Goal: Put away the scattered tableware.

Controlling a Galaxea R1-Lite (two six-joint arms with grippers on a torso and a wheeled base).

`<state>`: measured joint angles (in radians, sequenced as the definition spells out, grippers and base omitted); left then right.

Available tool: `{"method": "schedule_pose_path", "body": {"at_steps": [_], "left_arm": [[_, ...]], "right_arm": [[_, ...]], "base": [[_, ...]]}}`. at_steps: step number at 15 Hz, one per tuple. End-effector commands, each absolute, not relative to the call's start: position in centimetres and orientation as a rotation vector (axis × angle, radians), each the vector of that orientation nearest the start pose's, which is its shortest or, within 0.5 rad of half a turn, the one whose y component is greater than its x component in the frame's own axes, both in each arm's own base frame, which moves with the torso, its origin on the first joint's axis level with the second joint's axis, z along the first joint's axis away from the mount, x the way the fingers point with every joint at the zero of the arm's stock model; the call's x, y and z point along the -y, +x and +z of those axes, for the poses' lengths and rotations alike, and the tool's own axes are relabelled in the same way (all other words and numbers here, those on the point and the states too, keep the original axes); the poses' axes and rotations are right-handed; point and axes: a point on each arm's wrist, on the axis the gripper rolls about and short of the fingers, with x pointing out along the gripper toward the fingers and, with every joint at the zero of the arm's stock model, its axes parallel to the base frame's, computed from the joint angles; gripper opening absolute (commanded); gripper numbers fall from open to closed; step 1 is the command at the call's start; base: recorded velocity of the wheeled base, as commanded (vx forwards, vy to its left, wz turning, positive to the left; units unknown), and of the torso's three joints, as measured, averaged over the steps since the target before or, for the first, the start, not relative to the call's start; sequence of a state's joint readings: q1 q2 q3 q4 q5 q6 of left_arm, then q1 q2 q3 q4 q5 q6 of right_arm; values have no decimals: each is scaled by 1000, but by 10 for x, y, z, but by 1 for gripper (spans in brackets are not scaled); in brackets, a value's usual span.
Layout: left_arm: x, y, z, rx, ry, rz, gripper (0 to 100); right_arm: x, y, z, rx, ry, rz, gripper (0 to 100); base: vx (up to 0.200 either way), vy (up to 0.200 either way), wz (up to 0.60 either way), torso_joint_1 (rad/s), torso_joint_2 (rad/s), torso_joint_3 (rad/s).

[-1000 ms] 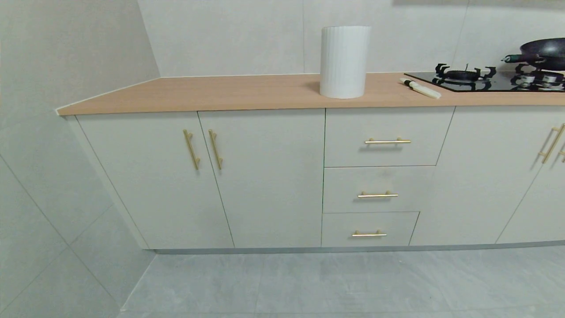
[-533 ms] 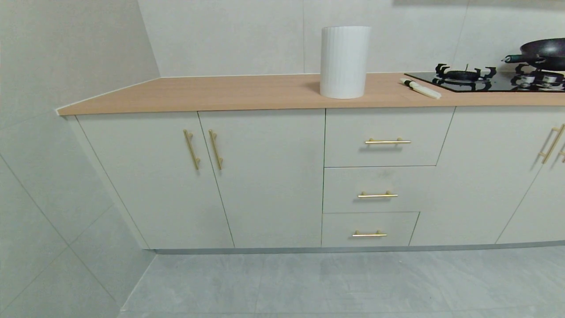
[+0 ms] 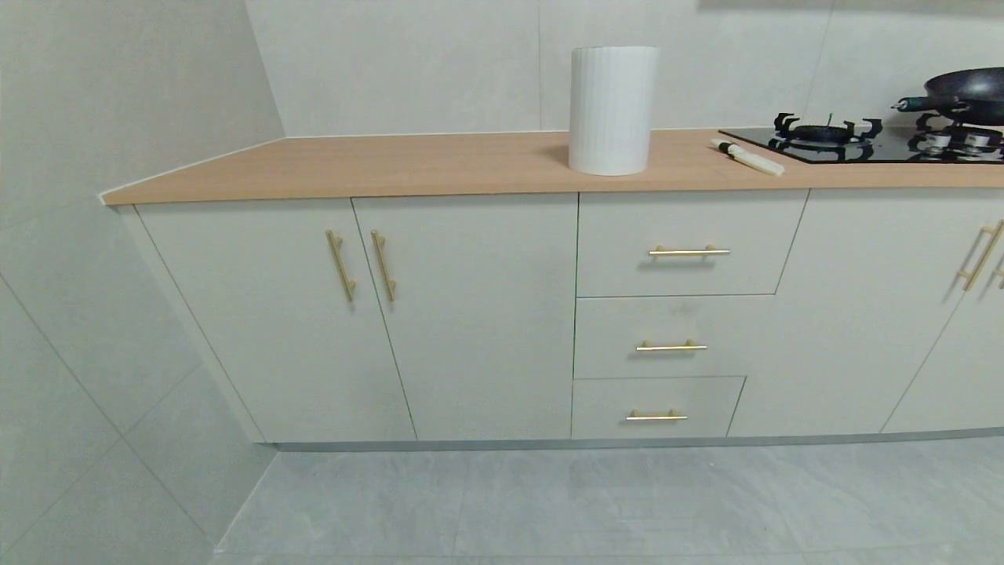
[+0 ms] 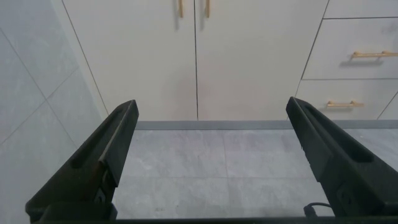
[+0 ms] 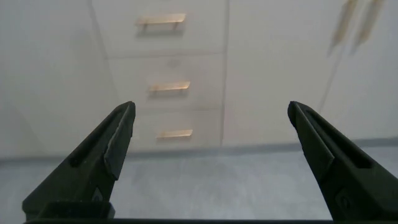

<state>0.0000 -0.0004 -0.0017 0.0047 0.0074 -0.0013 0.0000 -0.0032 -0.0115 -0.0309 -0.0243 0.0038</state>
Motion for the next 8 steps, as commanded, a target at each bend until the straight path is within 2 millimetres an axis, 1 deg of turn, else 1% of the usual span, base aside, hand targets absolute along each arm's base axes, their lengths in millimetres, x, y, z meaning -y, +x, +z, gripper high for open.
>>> {"method": "schedule_pose_path", "body": {"at_steps": [1, 8], "left_arm": [[0, -23, 75, -3, -2, 8, 100], [0, -23, 75, -3, -2, 8, 100]], "right_arm": [[0, -23, 74, -14, 3, -20, 100], [0, -23, 75, -1, 8, -20, 100]], "base": [[0, 0, 0, 0, 0, 0], [0, 0, 0, 0, 0, 0]]}}
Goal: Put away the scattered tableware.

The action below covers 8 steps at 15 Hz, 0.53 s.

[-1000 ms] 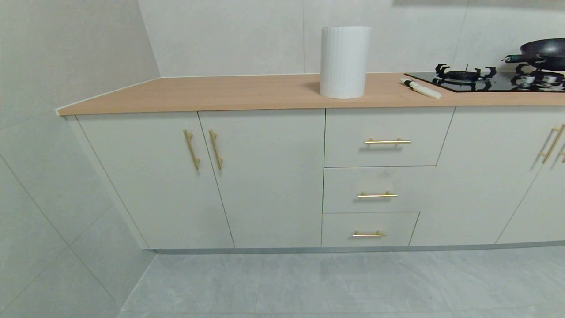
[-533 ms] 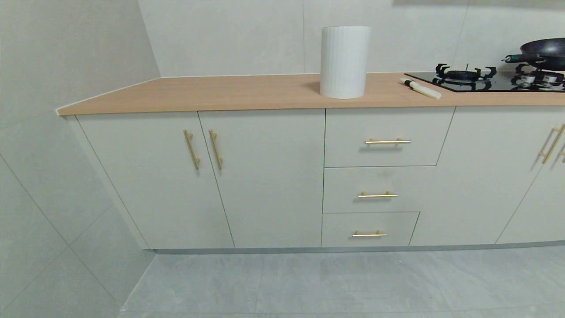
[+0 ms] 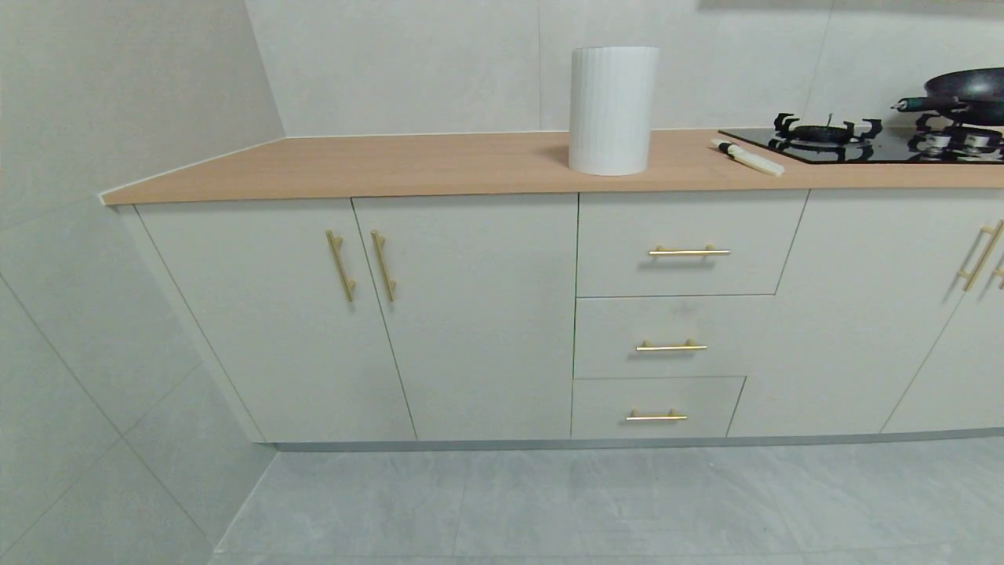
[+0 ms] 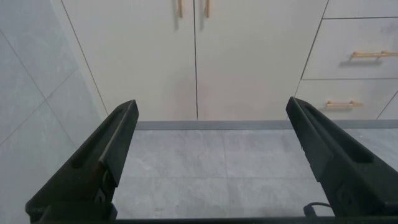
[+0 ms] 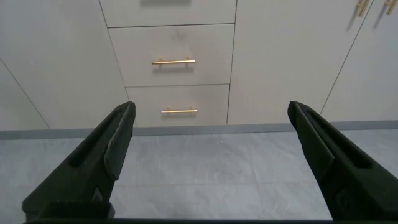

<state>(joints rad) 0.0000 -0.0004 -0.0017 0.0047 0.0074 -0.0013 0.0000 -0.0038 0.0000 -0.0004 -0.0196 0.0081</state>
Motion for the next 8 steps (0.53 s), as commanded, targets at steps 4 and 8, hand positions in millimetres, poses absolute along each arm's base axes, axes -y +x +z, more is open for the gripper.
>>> {"method": "schedule_pose_path", "body": {"at_steps": [4, 8], "left_arm": [[0, -23, 75, -3, 3, 8, 100], [0, -23, 75, -3, 0, 8, 100]], "right_arm": [[0, -23, 75, -1, 8, -9, 100], [0, -23, 75, -2, 9, -3, 100]], "base": [[0, 0, 0, 0, 0, 0], [200, 0, 0, 2, -2, 2]]}}
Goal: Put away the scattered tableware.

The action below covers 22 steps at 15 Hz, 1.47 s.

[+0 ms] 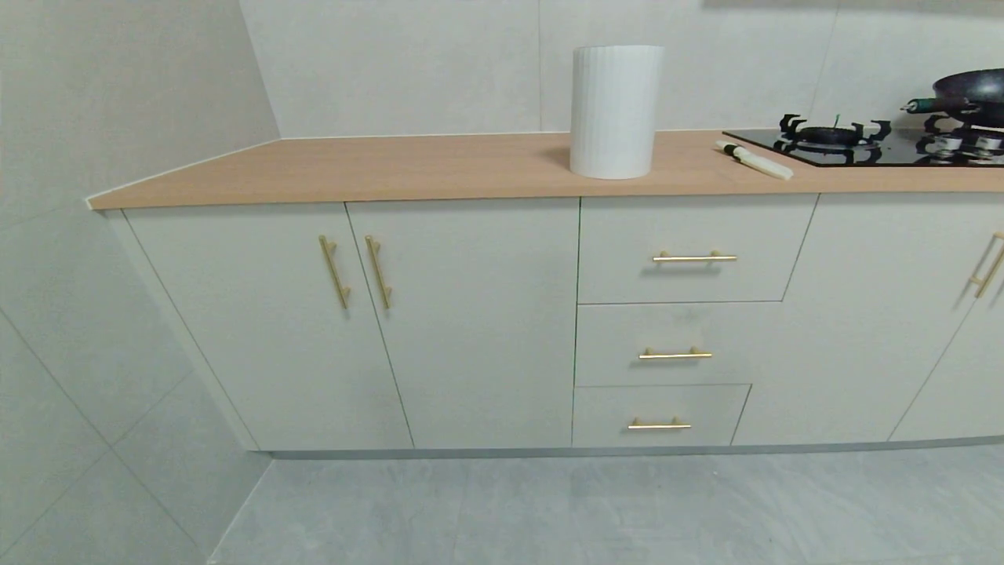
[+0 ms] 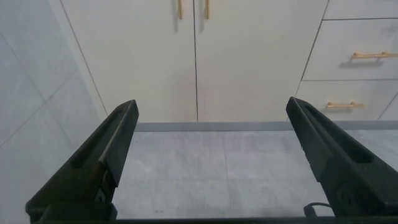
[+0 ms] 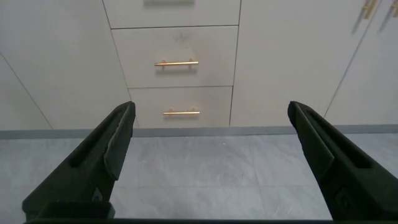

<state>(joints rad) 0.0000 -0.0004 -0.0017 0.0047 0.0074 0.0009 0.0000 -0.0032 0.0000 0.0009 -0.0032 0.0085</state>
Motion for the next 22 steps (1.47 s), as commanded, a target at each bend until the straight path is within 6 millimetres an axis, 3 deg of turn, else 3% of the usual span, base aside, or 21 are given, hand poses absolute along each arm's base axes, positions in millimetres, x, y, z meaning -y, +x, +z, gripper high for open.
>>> {"method": "schedule_pose_path", "body": {"at_steps": [1, 22], "left_arm": [[0, -23, 75, -3, 0, 8, 100], [0, -23, 75, -3, -2, 8, 100]], "right_arm": [[0, -23, 75, -2, 9, -2, 100], [0, -23, 75, -2, 9, -2, 100]], "base": [[200, 0, 0, 7, -2, 2], [200, 0, 0, 2, 2, 2]]}}
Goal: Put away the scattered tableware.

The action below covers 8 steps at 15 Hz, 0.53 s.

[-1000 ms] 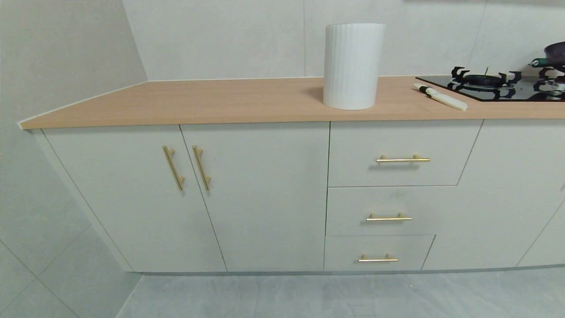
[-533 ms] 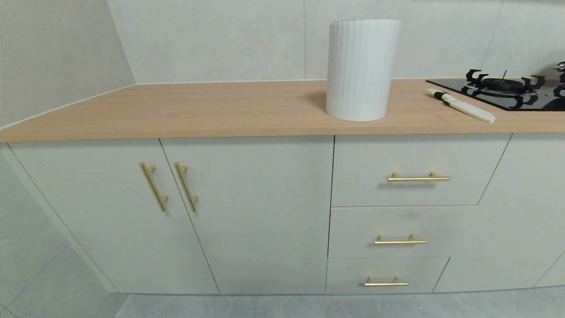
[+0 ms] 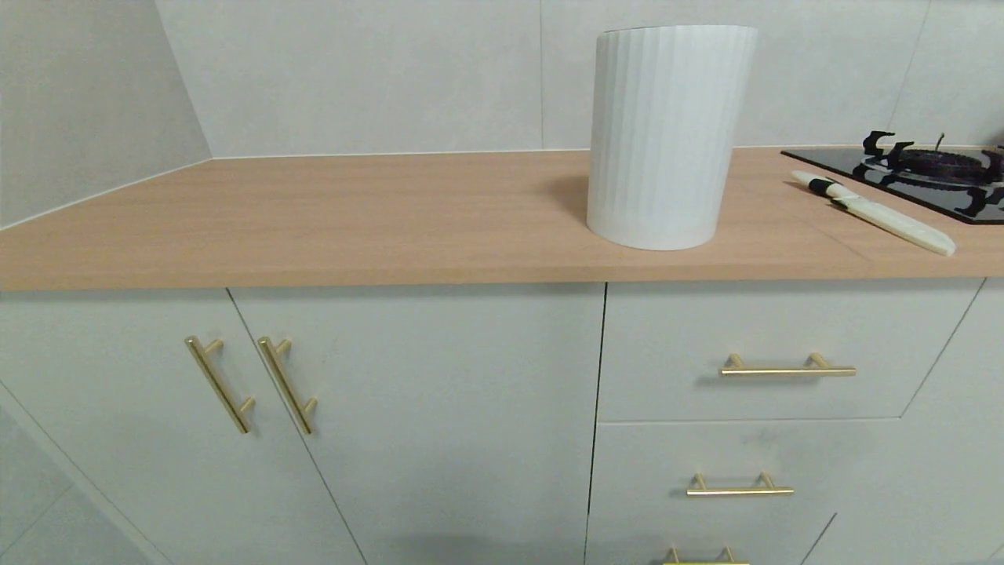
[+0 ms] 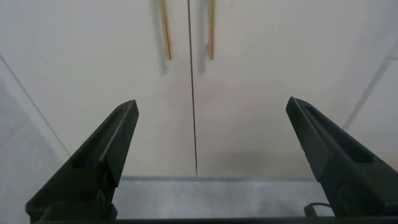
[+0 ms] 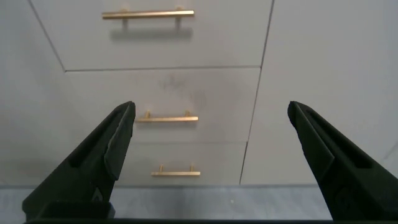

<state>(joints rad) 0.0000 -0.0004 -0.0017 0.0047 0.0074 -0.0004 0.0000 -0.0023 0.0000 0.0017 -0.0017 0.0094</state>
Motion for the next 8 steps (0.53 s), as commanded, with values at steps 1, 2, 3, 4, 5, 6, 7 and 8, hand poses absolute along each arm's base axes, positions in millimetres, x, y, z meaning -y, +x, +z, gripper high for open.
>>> {"method": "schedule_pose_path", "body": {"at_steps": [1, 2, 3, 4, 5, 6, 7, 8], "left_arm": [[0, -23, 75, -3, -2, 8, 100], [0, -23, 75, -3, -2, 8, 100], [0, -23, 75, -3, 0, 8, 100], [0, -23, 75, -3, -2, 8, 100], [0, -23, 75, -3, -2, 8, 100], [0, -23, 75, -3, -2, 8, 100], [0, -23, 75, -3, -2, 8, 100], [0, -23, 75, -3, -2, 8, 100]], "right_arm": [[0, -23, 75, -2, 9, -2, 100], [0, -23, 75, -2, 9, -2, 100], [0, -23, 75, -2, 9, -2, 100], [0, -23, 75, -2, 9, -2, 100], [0, -23, 75, -2, 9, -2, 100], [0, -23, 75, -2, 9, -2, 100], [0, -23, 75, -2, 9, -2, 100], [0, -23, 75, -2, 9, -2, 100]], "base": [[200, 0, 0, 2, 2, 2], [200, 0, 0, 12, 7, 7], [200, 0, 0, -2, 2, -2], [200, 0, 0, 2, 2, 7], [0, 0, 0, 0, 0, 0], [0, 0, 0, 0, 0, 0], [0, 0, 0, 0, 0, 0], [0, 0, 0, 0, 0, 0]]}}
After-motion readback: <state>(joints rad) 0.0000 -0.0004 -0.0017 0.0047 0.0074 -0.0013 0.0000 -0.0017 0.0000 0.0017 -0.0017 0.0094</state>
